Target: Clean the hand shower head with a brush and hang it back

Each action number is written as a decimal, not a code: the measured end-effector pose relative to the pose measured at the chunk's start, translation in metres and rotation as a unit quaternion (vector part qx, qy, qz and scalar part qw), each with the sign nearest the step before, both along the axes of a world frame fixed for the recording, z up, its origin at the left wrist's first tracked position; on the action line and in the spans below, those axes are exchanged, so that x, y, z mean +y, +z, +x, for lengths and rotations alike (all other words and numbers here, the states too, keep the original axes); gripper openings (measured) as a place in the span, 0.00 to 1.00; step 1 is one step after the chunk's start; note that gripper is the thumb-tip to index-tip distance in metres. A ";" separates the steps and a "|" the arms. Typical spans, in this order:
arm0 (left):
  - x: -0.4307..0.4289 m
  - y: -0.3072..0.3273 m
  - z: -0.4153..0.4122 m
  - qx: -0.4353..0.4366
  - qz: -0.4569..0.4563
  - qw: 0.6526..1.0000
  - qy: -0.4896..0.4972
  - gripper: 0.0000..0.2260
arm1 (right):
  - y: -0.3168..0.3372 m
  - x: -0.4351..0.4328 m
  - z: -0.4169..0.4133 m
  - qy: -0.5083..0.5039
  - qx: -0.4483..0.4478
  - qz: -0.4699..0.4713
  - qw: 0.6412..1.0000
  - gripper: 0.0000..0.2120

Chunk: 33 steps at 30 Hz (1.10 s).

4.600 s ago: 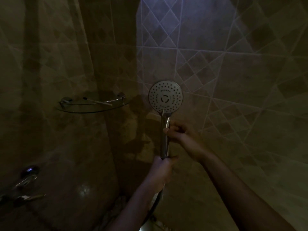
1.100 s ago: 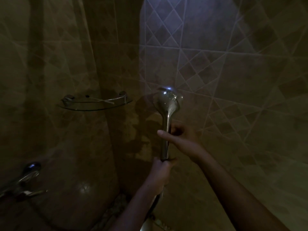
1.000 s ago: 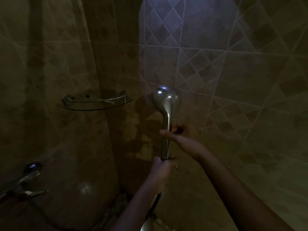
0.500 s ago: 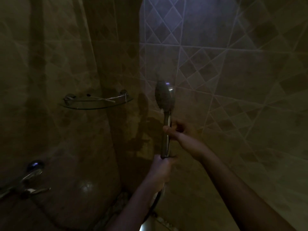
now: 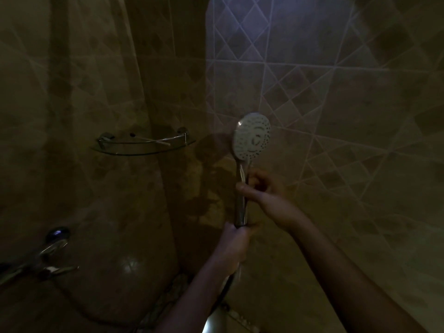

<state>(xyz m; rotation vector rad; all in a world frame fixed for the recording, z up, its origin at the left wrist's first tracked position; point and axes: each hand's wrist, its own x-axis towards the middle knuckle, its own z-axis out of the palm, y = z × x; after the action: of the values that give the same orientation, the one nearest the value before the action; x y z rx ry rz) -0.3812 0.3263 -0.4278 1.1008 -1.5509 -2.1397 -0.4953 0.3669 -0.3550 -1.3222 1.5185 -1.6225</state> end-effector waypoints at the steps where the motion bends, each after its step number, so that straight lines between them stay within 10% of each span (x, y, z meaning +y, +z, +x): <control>1: 0.000 0.001 0.001 0.002 0.001 1.000 0.001 0.25 | 0.000 -0.001 -0.001 0.019 -0.025 0.002 1.000 0.11; 5: -0.003 0.004 0.001 -0.003 0.009 1.000 0.009 0.21 | 0.000 0.000 0.001 0.018 -0.042 0.009 0.999 0.24; 15: -0.004 0.004 0.001 0.008 0.008 1.000 0.013 0.15 | -0.003 -0.002 -0.004 -0.042 -0.019 0.019 0.999 0.05; 23: -0.001 0.001 -0.001 0.028 0.013 0.999 0.008 0.13 | -0.002 -0.001 -0.008 -0.086 0.076 0.008 0.993 0.16; 33: 0.002 -0.029 -0.018 -0.008 -0.054 0.998 0.039 0.02 | -0.003 0.017 -0.031 0.036 -0.026 0.015 0.999 0.18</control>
<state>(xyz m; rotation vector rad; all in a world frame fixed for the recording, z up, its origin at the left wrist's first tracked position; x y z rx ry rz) -0.3994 0.3281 -0.4571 1.1256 -1.5827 -1.9762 -0.5262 0.3838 -0.3575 -1.2935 1.4432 -1.5704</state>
